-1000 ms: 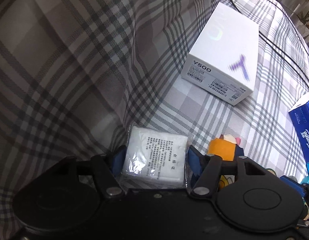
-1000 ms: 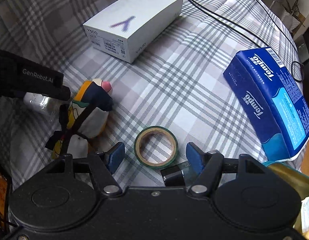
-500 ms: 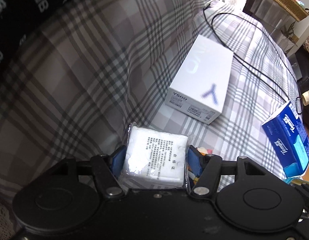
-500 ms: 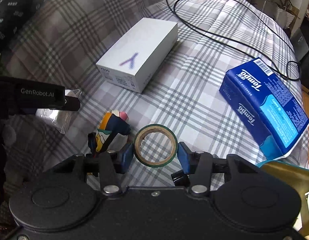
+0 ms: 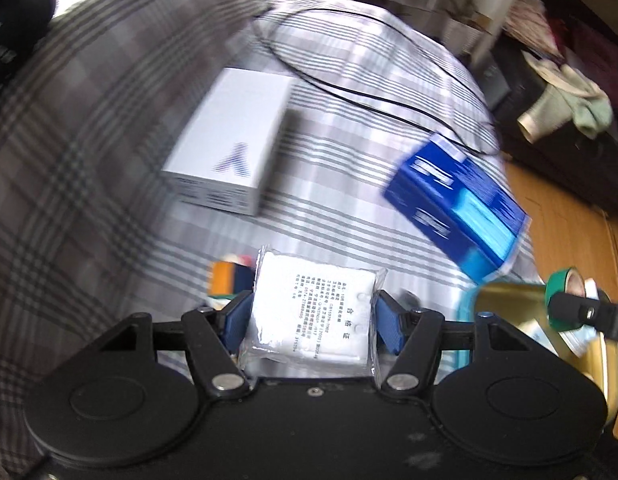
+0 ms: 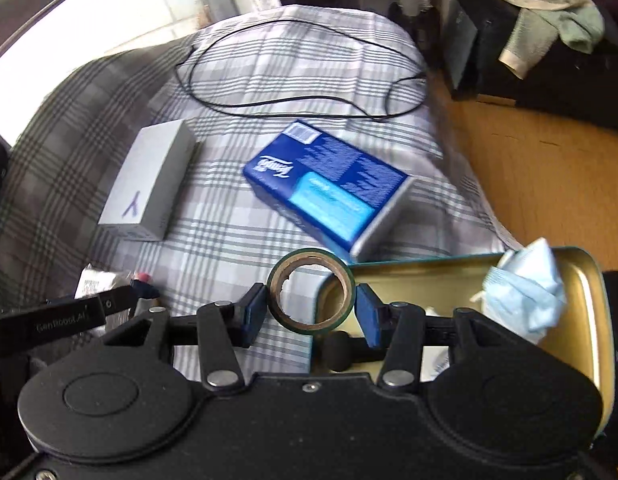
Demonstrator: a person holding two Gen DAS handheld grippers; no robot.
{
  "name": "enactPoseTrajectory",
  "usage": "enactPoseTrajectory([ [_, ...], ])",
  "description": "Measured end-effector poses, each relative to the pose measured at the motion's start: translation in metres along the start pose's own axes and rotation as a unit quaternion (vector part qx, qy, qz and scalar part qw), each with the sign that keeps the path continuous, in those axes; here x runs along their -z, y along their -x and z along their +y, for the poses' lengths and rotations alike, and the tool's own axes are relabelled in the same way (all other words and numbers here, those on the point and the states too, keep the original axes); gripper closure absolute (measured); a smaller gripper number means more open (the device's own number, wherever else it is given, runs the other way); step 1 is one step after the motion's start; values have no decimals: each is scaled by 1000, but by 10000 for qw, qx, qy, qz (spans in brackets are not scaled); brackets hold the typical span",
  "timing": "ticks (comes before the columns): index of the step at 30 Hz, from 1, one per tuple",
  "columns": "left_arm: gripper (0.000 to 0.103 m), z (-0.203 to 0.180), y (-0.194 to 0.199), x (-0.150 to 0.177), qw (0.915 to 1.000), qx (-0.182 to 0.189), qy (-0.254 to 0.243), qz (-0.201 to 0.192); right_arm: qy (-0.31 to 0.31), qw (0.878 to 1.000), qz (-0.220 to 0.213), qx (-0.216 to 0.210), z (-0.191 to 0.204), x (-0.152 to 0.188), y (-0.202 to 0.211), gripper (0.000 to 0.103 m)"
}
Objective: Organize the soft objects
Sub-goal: 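Carry the tape roll and wipe pack over the gold tray and release both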
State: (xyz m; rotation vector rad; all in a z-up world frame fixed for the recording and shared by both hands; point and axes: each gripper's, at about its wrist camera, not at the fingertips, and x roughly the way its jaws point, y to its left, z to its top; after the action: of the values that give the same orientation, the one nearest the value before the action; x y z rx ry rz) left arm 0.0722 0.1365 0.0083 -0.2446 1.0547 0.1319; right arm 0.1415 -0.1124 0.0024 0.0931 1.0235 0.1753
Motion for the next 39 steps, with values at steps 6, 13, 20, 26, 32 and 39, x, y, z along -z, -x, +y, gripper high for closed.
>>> enactPoseTrajectory([
  [6, 41, -74, -5, 24, 9966, 343, -719, 197, -685, 9973, -24, 278, -67, 6, 30, 54],
  [13, 41, -145, -10, 49, 9871, 623, -1419, 411, -1045, 9942, -172, 202, -113, 10, 57, 54],
  [20, 41, -192, -9, 33, 9852, 566, -1567, 392, -759, 9962, -204, 385, -124, 9, 70, 54],
  [26, 41, -232, -25, 16, 9846, 464, -1623, 465, -729, 9956, -78, 583, -138, 12, 68, 54],
  [32, 39, -257, -55, 16, 9825, 295, -1720, 652, -810, 9936, -19, 790, -149, 12, 67, 54],
  [39, 23, -254, -77, 18, 9840, 172, -1597, 774, -861, 9929, -43, 824, -153, 13, 70, 53],
])
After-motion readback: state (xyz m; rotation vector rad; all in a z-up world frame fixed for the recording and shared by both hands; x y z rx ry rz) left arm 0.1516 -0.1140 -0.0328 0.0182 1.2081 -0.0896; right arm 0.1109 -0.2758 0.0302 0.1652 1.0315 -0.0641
